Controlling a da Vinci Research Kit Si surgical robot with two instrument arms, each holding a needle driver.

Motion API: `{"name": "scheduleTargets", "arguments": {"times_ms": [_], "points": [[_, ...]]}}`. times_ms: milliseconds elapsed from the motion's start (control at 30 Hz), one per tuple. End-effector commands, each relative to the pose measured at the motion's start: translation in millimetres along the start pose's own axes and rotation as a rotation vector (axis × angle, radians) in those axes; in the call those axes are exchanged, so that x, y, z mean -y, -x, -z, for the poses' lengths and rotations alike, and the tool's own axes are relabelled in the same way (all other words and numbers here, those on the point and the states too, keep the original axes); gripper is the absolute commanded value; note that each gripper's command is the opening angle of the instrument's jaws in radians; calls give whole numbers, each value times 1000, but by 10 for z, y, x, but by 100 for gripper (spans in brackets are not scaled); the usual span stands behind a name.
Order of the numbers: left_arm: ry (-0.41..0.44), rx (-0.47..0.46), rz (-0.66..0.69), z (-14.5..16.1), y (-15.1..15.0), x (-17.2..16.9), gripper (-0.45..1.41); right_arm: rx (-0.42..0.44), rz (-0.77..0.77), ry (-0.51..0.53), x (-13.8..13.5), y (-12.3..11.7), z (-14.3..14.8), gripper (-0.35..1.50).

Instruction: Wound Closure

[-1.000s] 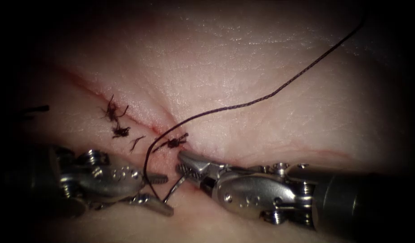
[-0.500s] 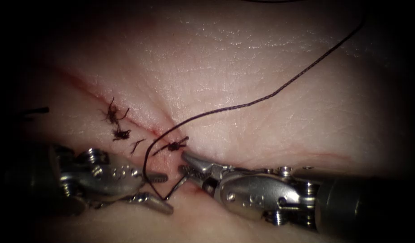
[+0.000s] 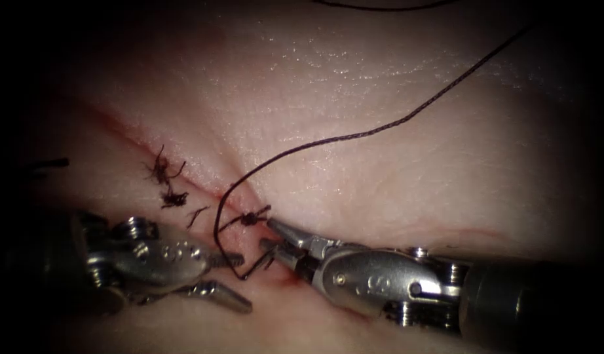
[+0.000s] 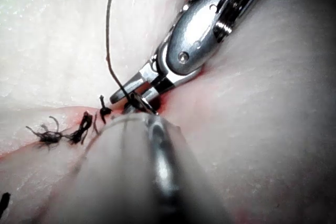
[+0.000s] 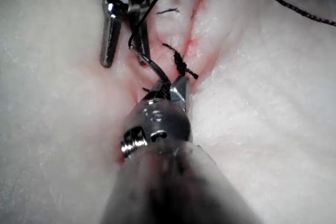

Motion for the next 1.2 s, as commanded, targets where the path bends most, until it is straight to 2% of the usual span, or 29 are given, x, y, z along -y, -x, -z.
{"name": "scheduleTargets", "arguments": {"times_ms": [33,200,367,533,567,667,733,833,1067,1200], "points": [[1,0,0,-8,0,-1,51,4,-5,-8,6,5,-8,-35],[1,0,1,-9,0,-1,51,3,-76,-23,3,9,-5,-35],[0,0,-5,-9,0,-2,51,13,-60,-26,8,10,-4,-35],[0,0,-5,-9,-1,-2,51,9,147,82,-26,-16,12,-35],[0,0,-4,-9,-1,-2,51,4,230,121,-41,-27,22,-35],[0,1,-9,-9,-3,-3,51,-3,323,188,-69,-48,37,-35],[-12,-5,-11,-5,-7,-2,51,-36,312,267,-107,-71,53,-35],[-19,-11,-13,-5,-10,-2,49,-67,272,329,-137,-87,66,-35],[-20,-14,-12,-6,-11,-3,49,-94,222,403,-175,-104,104,-35],[-20,-14,-17,-6,-11,-3,49,-141,180,445,-197,-120,143,-35]]}}
